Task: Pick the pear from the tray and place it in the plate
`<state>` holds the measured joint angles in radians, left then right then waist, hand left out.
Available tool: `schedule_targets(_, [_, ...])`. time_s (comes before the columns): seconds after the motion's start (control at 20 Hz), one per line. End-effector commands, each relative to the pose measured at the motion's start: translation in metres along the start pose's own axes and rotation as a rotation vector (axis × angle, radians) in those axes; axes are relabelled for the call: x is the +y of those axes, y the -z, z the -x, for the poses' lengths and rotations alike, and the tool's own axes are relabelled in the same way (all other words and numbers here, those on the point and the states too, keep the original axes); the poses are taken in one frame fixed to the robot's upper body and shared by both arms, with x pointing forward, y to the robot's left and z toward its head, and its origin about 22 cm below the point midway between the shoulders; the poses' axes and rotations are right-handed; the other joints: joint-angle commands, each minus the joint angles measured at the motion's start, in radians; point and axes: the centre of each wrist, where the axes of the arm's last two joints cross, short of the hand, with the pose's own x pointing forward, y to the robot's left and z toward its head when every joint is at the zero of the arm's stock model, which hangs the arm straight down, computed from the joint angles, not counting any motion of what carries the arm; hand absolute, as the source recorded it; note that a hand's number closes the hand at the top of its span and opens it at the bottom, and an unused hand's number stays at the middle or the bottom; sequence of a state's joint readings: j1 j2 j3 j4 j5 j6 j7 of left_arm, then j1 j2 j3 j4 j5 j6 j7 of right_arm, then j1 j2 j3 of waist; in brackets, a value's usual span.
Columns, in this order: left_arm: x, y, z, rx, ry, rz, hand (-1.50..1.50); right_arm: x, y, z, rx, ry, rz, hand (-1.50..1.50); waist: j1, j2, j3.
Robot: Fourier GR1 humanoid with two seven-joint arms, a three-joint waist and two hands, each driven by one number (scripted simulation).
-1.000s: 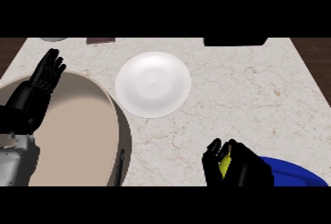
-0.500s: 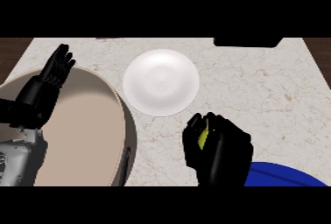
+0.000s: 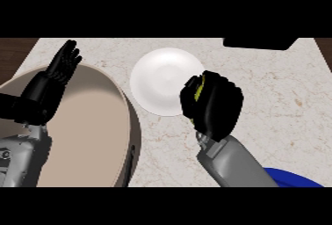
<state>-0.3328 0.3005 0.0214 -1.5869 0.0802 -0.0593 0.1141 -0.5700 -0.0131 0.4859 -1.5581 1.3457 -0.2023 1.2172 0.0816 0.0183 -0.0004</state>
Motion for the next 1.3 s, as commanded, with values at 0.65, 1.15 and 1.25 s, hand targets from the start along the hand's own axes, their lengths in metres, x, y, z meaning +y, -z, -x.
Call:
schedule_targets(0.65, [-0.018,0.014,-0.005,-0.023,-0.022,0.039,0.0,0.064,0.094,-0.008,0.404,0.08,-0.067,-1.5,0.04,0.021,0.002])
schedule_targets(1.15, [-0.016,0.021,-0.011,-0.03,-0.012,0.044,0.0,0.076,0.112,-0.012,0.344,0.302,0.019,-1.5,0.056,0.02,0.002])
schedule_targets(1.25, [-0.025,0.014,-0.007,-0.021,-0.013,0.057,0.0,0.076,0.116,-0.012,0.344,0.358,0.087,-1.5,0.049,0.014,0.002])
